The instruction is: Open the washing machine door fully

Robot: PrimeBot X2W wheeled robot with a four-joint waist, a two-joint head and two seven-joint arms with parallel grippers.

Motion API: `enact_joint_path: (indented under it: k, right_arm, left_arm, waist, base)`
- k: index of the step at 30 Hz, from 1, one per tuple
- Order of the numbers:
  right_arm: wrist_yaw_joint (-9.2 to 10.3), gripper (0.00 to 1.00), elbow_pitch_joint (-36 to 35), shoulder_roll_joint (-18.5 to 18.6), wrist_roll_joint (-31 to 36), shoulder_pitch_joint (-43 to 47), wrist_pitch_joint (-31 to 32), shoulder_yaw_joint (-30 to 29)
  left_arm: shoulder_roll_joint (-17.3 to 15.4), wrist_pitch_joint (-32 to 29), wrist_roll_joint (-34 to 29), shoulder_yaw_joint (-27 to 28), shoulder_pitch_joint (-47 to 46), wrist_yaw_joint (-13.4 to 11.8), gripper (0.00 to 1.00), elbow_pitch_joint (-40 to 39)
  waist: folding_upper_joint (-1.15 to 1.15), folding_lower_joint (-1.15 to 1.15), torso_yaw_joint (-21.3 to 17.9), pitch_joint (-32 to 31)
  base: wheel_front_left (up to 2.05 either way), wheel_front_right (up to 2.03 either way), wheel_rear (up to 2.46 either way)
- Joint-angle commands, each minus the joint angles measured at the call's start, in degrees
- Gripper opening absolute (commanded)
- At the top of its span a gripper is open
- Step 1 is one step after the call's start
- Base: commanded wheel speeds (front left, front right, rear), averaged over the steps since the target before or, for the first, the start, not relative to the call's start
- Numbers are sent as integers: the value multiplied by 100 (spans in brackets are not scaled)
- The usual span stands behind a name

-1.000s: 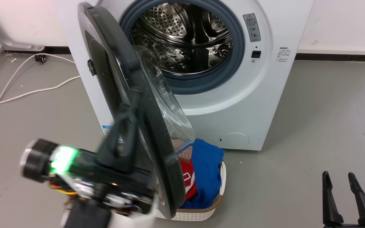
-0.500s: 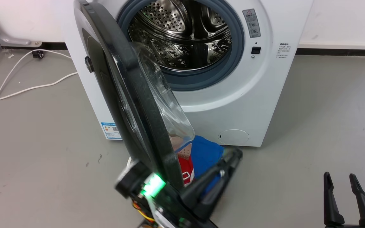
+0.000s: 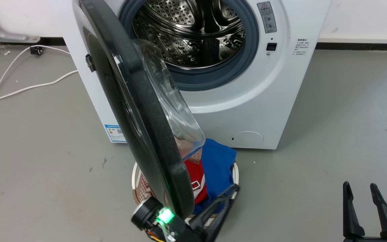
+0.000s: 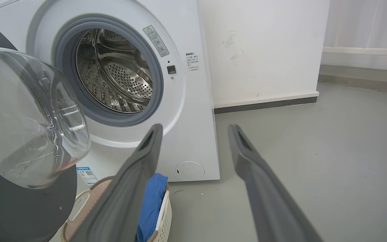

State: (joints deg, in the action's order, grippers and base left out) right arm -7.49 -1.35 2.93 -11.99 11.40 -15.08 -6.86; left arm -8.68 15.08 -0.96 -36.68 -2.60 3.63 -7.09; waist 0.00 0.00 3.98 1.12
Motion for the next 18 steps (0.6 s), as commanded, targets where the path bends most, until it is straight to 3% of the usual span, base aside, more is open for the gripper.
enact_joint_path:
  k: [1, 18]
  right_arm:
    - [-1, 100, 22, -10, 25, -105, -12, -5]
    - [-1, 100, 199, -10, -30, -90, -12, -19]
  left_arm:
    - [-26, 14, 46, 70, 37, -60, 0, 128]
    - [64, 7, 405, 846, 177, -504, 0, 857]
  waist:
    - [0, 0, -11, 26]
    - [0, 0, 209, 69]
  base:
    - [0, 0, 0]
    - [0, 0, 0]
